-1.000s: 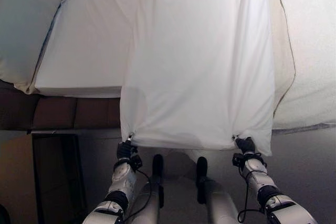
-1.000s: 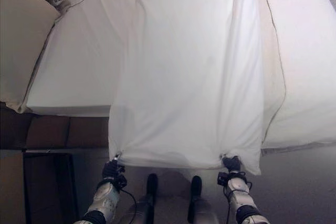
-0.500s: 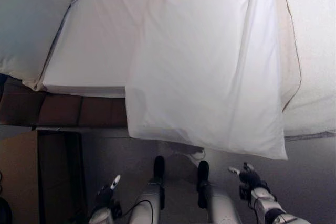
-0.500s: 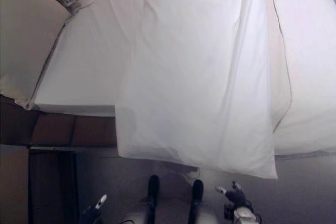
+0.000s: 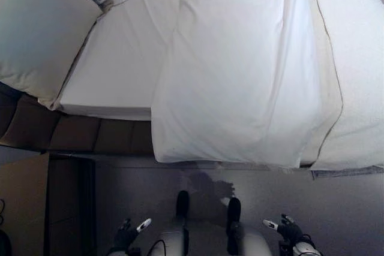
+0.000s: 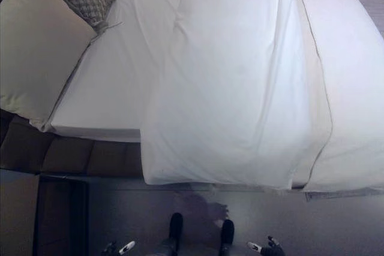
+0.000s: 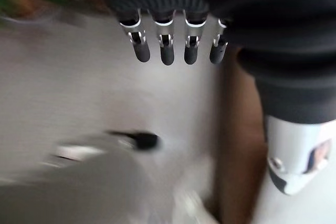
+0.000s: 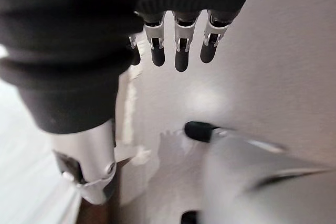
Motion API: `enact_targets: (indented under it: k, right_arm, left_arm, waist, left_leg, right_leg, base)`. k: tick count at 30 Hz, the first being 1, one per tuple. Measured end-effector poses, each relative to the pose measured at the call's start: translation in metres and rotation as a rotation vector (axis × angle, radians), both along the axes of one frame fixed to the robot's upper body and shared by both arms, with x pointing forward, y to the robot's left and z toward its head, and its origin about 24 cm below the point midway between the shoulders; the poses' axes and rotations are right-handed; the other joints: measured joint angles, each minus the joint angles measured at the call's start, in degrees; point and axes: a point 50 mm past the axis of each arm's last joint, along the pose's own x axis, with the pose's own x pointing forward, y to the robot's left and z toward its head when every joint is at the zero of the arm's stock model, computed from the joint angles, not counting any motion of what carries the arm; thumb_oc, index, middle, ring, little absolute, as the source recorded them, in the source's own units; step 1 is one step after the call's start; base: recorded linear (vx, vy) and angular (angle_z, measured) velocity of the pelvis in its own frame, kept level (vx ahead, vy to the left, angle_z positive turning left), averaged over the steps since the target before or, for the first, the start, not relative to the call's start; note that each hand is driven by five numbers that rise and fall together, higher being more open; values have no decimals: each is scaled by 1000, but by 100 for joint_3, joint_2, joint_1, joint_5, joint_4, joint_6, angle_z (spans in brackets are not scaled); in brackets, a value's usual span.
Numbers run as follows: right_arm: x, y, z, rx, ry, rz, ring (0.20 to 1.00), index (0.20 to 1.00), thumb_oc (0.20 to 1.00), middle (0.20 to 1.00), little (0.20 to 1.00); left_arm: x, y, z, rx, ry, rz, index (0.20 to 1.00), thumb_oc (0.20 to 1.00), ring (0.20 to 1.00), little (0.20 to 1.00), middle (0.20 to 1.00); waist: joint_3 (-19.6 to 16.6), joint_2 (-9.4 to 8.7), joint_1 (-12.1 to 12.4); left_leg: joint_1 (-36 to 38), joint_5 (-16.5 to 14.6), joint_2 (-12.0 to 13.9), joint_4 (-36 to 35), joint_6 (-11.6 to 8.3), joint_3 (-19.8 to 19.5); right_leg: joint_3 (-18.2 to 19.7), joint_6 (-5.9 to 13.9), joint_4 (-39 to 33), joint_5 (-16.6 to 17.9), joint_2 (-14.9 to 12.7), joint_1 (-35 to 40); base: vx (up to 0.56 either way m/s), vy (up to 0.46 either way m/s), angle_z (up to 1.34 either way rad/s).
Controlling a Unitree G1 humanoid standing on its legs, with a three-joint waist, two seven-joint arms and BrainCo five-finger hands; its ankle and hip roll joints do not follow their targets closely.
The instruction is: Make the bed
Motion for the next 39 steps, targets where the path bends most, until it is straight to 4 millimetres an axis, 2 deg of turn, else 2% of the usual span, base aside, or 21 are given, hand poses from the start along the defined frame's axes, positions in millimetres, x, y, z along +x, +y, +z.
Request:
enact_targets:
  k: [5,8,10,11,14,15,17,18,20,21,23,25,28,31,33,35,36,39]
  right_arm:
    - [51,4,41,-40,-246,144,1000,1000,1000,1000,1000]
    - [92,13,81,-58,-418,292,1000,1000,1000,1000,1000]
    - [122,26,111,-54,-520,391,1000,1000,1000,1000,1000]
    - [124,29,112,-52,-523,411,1000,1000,1000,1000,1000]
    - [151,51,140,-35,-604,516,1000,1000,1000,1000,1000]
    - [155,57,146,-28,-617,538,1000,1000,1000,1000,1000]
    - [169,68,164,-23,-668,577,1000,1000,1000,1000,1000]
    - [178,76,179,0,-712,587,1000,1000,1000,1000,1000]
    - [184,86,189,39,-742,602,1000,1000,1000,1000,1000]
    - [183,91,187,70,-733,605,1000,1000,1000,1000,1000]
    - [185,91,190,107,-737,590,1000,1000,1000,1000,1000]
    - [193,99,204,142,-762,596,1000,1000,1000,1000,1000]
    - [205,110,233,192,-841,593,1000,1000,1000,1000,1000]
    - [212,109,250,186,-883,562,1000,1000,1000,1000,1000]
    - [218,106,258,153,-898,519,1000,1000,1000,1000,1000]
    - [221,104,267,119,-918,495,1000,1000,1000,1000,1000]
    - [227,103,283,63,-952,479,1000,1000,1000,1000,1000]
    - [235,109,309,1,-1013,457,1000,1000,1000,1000,1000]
  left_arm:
    - [51,-15,40,77,-218,-256,1000,1000,1000,1000,1000]
    - [88,-27,75,102,-360,-412,1000,1000,1000,1000,1000]
    - [118,-45,107,90,-469,-537,1000,1000,1000,1000,1000]
    - [120,-50,110,74,-474,-567,1000,1000,1000,1000,1000]
    - [141,-77,136,-7,-534,-693,1000,1000,1000,1000,1000]
    - [144,-80,140,-26,-539,-698,1000,1000,1000,1000,1000]
    - [155,-98,157,-67,-575,-755,1000,1000,1000,1000,1000]
    - [164,-113,175,-125,-629,-766,1000,1000,1000,1000,1000]
    - [169,-126,190,-168,-669,-802,1000,1000,1000,1000,1000]
    - [168,-133,189,-196,-662,-807,1000,1000,1000,1000,1000]
    - [170,-133,192,-222,-661,-798,1000,1000,1000,1000,1000]
    - [175,-135,195,-252,-648,-777,1000,1000,1000,1000,1000]
    - [186,-141,210,-240,-679,-773,1000,1000,1000,1000,1000]
    - [199,-143,233,-167,-740,-742,1000,1000,1000,1000,1000]
    - [207,-142,247,-60,-782,-721,1000,1000,1000,1000,1000]
    - [210,-140,256,3,-818,-699,1000,1000,1000,1000,1000]
    - [216,-139,269,92,-859,-680,1000,1000,1000,1000,1000]
    - [223,-131,287,216,-925,-609,1000,1000,1000,1000,1000]
  waist:
    - [25,-1,-18]
    - [175,1,-10]
    - [433,-23,-35]
    - [464,-25,-45]
    - [689,-3,-152]
    - [719,-6,-162]
    - [918,0,-181]
    - [1071,14,-181]
    - [1251,2,-179]
    - [1250,-5,-173]
    - [1251,-6,-161]
    - [1252,-16,-241]
    - [1260,-29,-297]
    - [1295,-85,-343]
    - [1303,-101,-345]
    - [1304,-103,-344]
    - [1313,-118,-361]
    - [1368,-196,-474]
  left_leg:
    - [-92,0,-23,49,0,20]
    - [-325,0,-28,150,1,79]
    - [-420,1,-36,262,2,91]
    - [-460,1,-35,285,2,87]
    - [-693,0,-89,458,3,98]
    - [-776,-1,-107,535,5,103]
    - [-1044,-9,-168,766,14,135]
    - [-1144,-17,-187,830,27,135]
    - [-1250,-22,-201,955,35,132]
    - [-1322,-26,-212,1027,37,138]
    - [-1473,-80,-226,1194,52,178]
    - [-1793,-190,-258,1597,77,235]
    - [-2326,-360,-278,2220,117,356]
    - [-2685,-447,-282,2538,152,414]
    - [-2883,-475,-247,2715,172,447]
    - [-3010,-472,-230,2773,173,473]
    - [-3191,-465,-212,2857,190,484]
    - [-3384,-448,-223,2989,187,518]
  right_leg:
    - [21,9,58,-4,-7,-112]
    - [80,6,237,-4,-13,-405]
    - [99,2,391,-28,-29,-522]
    - [98,-1,426,-36,-31,-568]
    - [135,-1,732,-109,-99,-861]
    - [156,8,814,-122,-119,-959]
    - [220,8,1094,-176,-182,-1248]
    - [233,7,1217,-177,-208,-1376]
    - [241,-5,1349,-184,-227,-1477]
    - [251,-8,1430,-193,-243,-1554]
    - [331,-18,1631,-239,-269,-1740]
    - [389,-19,1973,-309,-312,-2042]
    - [563,-10,2471,-373,-348,-2581]
    - [675,0,2698,-407,-362,-2936]
    - [748,-7,2802,-400,-319,-3117]
    - [793,-11,2807,-383,-299,-3236]
    - [820,0,2869,-336,-295,-3420]
    - [864,-4,2933,-261,-295,-3599]
  base:
    - [-48,19,-2]
    - [-101,6,-10]
    - [-110,26,-1]
    - [-111,45,-1]
    - [-105,42,2]
    - [-154,60,3]
    - [-94,31,0]
    - [-70,25,4]
    - [-93,33,5]
    - [-134,57,-2]
    - [-89,58,-1]
    - [-56,60,-1]
    - [-37,45,-13]
    - [-7,24,-7]
    - [-12,30,-9]
    - [-14,23,-9]
    - [-6,20,-6]
    - [3,11,-3]
